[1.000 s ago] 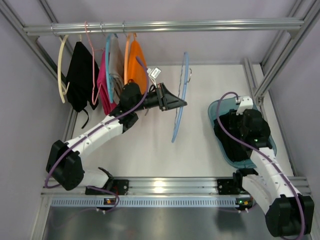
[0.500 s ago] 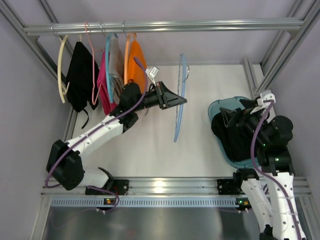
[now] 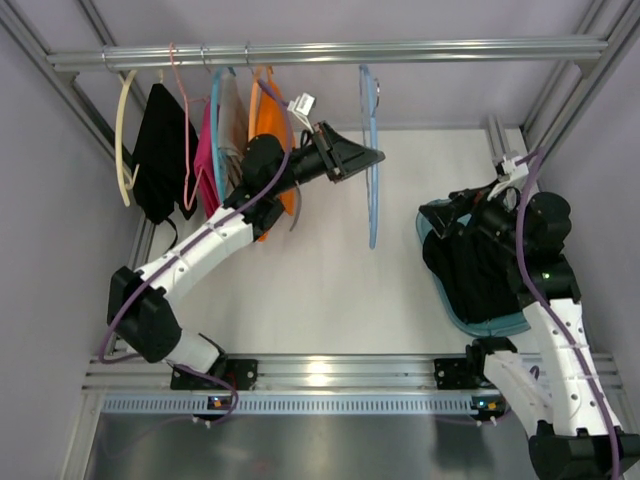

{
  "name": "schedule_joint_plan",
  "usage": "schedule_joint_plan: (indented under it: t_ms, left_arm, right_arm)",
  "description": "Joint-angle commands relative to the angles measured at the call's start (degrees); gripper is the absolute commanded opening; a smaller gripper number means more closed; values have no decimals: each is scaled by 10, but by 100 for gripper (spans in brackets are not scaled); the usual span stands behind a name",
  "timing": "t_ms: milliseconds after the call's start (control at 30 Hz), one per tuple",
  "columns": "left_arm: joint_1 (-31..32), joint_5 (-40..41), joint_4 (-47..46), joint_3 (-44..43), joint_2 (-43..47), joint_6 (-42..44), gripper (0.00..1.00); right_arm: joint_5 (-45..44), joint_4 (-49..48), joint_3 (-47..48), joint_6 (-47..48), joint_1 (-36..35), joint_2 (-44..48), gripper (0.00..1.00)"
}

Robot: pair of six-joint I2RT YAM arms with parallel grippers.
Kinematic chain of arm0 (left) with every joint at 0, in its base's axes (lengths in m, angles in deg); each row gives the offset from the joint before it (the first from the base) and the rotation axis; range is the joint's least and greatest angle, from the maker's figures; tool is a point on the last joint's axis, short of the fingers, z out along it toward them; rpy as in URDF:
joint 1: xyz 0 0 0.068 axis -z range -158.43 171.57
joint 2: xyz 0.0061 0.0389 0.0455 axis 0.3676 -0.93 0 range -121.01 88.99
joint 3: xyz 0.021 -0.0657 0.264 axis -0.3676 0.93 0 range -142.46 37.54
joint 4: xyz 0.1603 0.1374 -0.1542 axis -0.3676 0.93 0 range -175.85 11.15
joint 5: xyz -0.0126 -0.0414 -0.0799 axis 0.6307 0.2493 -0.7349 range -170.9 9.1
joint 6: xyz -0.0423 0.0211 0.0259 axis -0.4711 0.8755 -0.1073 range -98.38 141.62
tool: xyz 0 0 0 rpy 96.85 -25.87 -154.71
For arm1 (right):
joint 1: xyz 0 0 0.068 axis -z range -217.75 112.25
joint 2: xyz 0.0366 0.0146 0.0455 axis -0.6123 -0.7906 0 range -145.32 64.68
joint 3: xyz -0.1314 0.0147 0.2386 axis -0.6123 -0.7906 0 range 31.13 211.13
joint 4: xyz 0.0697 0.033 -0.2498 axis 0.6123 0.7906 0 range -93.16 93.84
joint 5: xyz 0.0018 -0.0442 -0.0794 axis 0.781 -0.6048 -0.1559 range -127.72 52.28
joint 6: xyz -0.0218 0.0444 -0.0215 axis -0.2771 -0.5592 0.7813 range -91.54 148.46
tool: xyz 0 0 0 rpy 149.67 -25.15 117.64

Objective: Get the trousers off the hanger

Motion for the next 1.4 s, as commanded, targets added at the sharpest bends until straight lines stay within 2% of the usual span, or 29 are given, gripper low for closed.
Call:
schedule_joint_plan:
  t_ms: [0, 267, 367, 500, 700, 833, 900, 1000, 1033, 1100, 1133, 1200, 1300, 1333, 1367]
  left_arm:
    - [-3, 30, -28, -75, -8, -15, 0]
    - [-3, 71, 43, -176, -58, -15, 0]
    - [-2, 74, 44, -181, -65, -16, 0]
    - [-2, 74, 44, -179, -66, -9, 0]
    - [3, 63, 44, -147, -49, 16, 0]
    - [12, 56, 43, -124, -32, 21, 0]
    - [15, 54, 43, -119, -28, 25, 0]
    - [15, 53, 43, -112, -19, 30, 0]
    - [15, 52, 42, -109, -18, 30, 0]
    - [15, 51, 38, -106, -15, 31, 0]
    - [15, 51, 36, -103, -14, 30, 0]
    - [15, 51, 27, -96, -11, 28, 0]
    - [15, 51, 15, -89, -11, 22, 0]
    - [15, 51, 12, -88, -10, 23, 0]
    - [15, 52, 12, -86, -10, 23, 0]
  right_arm:
    - [6, -35, 41, -13, -8, 1, 99]
    - [16, -60, 44, -40, -7, 7, 99]
    - [60, -123, 39, -92, -8, 2, 99]
    - [65, -194, 50, -163, -25, -26, 99]
    - [40, -260, 93, -217, -95, -99, 99]
    - [27, -288, 96, -237, -162, -147, 91]
    - [29, -304, 94, -267, -175, -168, 88]
    - [27, -336, 90, -295, -190, -179, 78]
    - [27, -351, 89, -308, -191, -184, 69]
    - [28, -360, 92, -317, -193, -188, 60]
    - [30, -363, 93, -321, -193, -190, 51]
    - [30, -371, 93, -333, -194, -190, 43]
    - [39, -382, 89, -353, -194, -195, 22]
    - [40, -386, 88, -367, -194, -197, 10]
    - [42, -391, 86, -372, -193, -198, 4]
